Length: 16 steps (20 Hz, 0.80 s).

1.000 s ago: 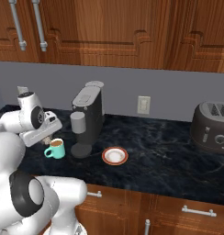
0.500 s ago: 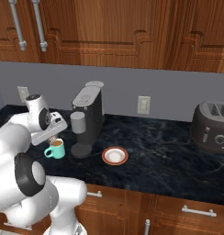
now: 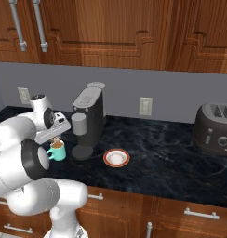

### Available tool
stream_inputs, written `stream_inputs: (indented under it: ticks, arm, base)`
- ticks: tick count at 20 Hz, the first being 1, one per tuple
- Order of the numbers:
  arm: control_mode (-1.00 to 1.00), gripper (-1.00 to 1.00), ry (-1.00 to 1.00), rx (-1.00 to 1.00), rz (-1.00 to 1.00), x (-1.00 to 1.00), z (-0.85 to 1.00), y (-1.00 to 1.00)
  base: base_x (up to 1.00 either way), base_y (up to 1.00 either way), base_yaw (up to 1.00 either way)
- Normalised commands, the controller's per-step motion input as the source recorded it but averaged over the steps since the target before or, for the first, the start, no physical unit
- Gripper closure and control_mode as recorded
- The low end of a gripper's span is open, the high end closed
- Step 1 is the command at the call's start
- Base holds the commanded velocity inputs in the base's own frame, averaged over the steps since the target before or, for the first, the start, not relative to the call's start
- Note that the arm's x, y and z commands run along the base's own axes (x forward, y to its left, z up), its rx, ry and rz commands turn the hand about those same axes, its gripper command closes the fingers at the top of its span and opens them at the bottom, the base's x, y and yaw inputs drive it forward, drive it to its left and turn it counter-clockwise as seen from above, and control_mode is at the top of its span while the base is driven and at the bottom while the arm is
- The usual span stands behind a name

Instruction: Take a sugar cube from the saucer and place it inside the coffee. Then, grab milk from the fridge and place it next to the coffee on the counter to sweeten the coffee.

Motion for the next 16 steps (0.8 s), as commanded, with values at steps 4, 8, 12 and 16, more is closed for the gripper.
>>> stream_inputs:
  ticks: [4,8,12,16]
  arm:
    - [-1.0,-1.0,0.0,0.03,0.0,0.01,0.0,-0.01]
    - [-1.0,-1.0,0.01,0.02,0.0,0.0,0.06,0.0]
    - [-1.0,-1.0,-0.03,0.01,0.0,0.0,0.33,0.0]
    - [-1.0,-1.0,-0.11,0.0,-0.01,-0.06,0.45,0.0]
  base:
    - [0.0,0.0,0.0]
    - [0.0,0.0,0.0]
    - [0.0,0.0,0.0]
    - [0.0,0.0,0.0]
